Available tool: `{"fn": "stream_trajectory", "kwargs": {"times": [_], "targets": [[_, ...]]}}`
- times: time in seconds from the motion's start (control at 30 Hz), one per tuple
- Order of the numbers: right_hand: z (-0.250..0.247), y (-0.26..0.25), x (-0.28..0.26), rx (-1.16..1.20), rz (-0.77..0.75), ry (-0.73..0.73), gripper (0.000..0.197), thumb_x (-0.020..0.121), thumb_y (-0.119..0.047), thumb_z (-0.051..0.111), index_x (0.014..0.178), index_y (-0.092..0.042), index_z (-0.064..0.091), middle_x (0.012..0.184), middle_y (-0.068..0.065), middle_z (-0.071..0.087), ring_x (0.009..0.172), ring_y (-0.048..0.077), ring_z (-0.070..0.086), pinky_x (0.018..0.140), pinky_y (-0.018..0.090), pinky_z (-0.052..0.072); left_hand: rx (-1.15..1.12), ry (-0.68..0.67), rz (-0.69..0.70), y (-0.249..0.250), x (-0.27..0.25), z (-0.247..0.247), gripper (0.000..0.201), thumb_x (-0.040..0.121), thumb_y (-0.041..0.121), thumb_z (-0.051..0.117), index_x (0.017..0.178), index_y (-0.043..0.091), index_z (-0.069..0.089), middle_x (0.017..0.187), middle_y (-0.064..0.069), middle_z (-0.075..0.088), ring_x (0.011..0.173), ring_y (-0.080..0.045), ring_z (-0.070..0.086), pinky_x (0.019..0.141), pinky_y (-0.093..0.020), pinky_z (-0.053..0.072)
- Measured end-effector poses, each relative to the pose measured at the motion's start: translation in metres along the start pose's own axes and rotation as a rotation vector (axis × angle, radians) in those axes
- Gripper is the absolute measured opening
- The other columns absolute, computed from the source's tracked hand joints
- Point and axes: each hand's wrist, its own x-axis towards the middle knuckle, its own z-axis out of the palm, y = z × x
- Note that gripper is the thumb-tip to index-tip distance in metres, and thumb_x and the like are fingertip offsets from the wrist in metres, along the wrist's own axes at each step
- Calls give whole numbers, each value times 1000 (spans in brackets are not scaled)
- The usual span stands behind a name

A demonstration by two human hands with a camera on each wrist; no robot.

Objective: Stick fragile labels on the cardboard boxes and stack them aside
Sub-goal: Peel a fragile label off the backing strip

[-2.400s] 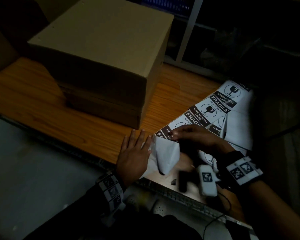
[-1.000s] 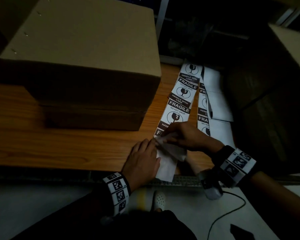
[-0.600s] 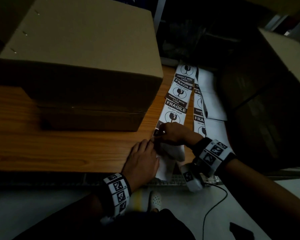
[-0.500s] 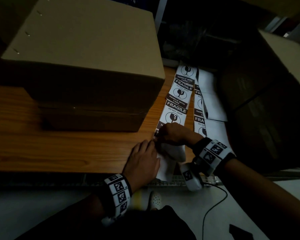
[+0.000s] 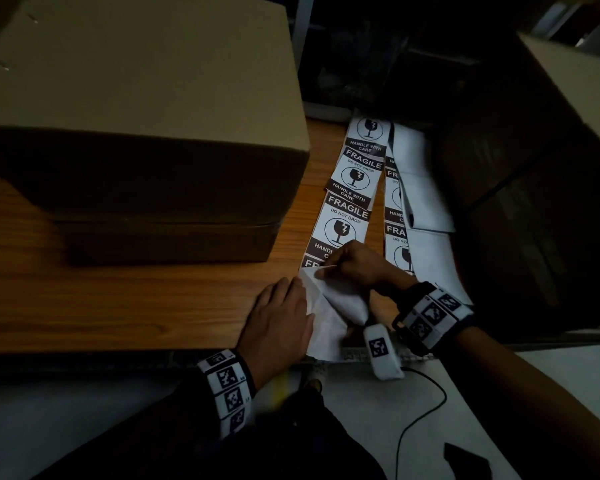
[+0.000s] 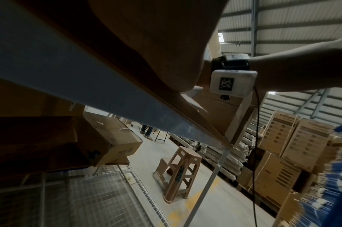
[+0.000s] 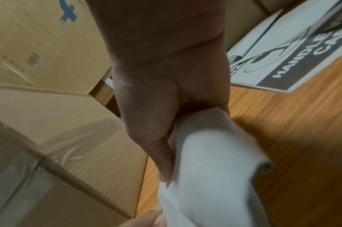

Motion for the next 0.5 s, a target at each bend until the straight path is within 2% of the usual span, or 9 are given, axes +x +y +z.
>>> {"fn": "stream_trajectory", "kwargs": {"times": [0.07, 0.13, 0.23, 0.3, 0.43, 0.5], "targets": [[0, 1, -2, 26, -1, 19, 24, 85, -33, 74, 82, -10, 79, 66, 3, 71, 55, 2, 50, 55, 20, 39, 1, 6, -1, 1, 0, 0, 54, 88, 41, 39, 115, 2, 66, 119, -14, 64, 110, -28, 57, 95, -42, 48], [0, 3, -3, 55, 1, 46, 22, 85, -31, 74, 80, -10, 79, 51, -12, 62, 45, -4, 46, 49, 13, 35, 10, 15, -5, 1, 0, 1, 53, 87, 41, 41, 115, 3, 67, 119, -13, 64, 109, -28, 57, 97, -41, 44], [2, 8, -5, 128, 22, 69, 16, 84, -27, 75, 81, -12, 79, 52, -17, 63, 48, -7, 51, 51, 12, 37, 4, 21, -7, 2, 0, 2, 55, 88, 40, 36, 116, 3, 67, 120, -13, 64, 110, -28, 56, 98, -40, 35], [3, 11, -6, 187, 28, 92, 15, 83, -25, 76, 79, -11, 79, 65, -9, 70, 57, -1, 55, 58, 20, 43, -6, 24, -4, 2, 0, 2, 56, 88, 40, 35, 116, 3, 66, 121, -14, 64, 110, -29, 57, 98, -40, 36], [7, 18, -10, 288, 38, 121, 17, 82, -20, 77, 76, -4, 78, 68, 8, 70, 60, 8, 54, 61, 25, 44, -20, 12, -15, 2, 0, 2, 57, 88, 40, 35, 117, 2, 67, 121, -13, 65, 111, -28, 58, 96, -41, 48], [9, 22, -9, 329, 48, 115, 20, 82, -22, 77, 80, -3, 78, 81, 20, 73, 67, 13, 57, 66, 30, 46, -16, 4, -11, 1, 0, 3, 58, 88, 41, 35, 119, 2, 66, 122, -13, 64, 112, -28, 57, 98, -41, 46]]}}
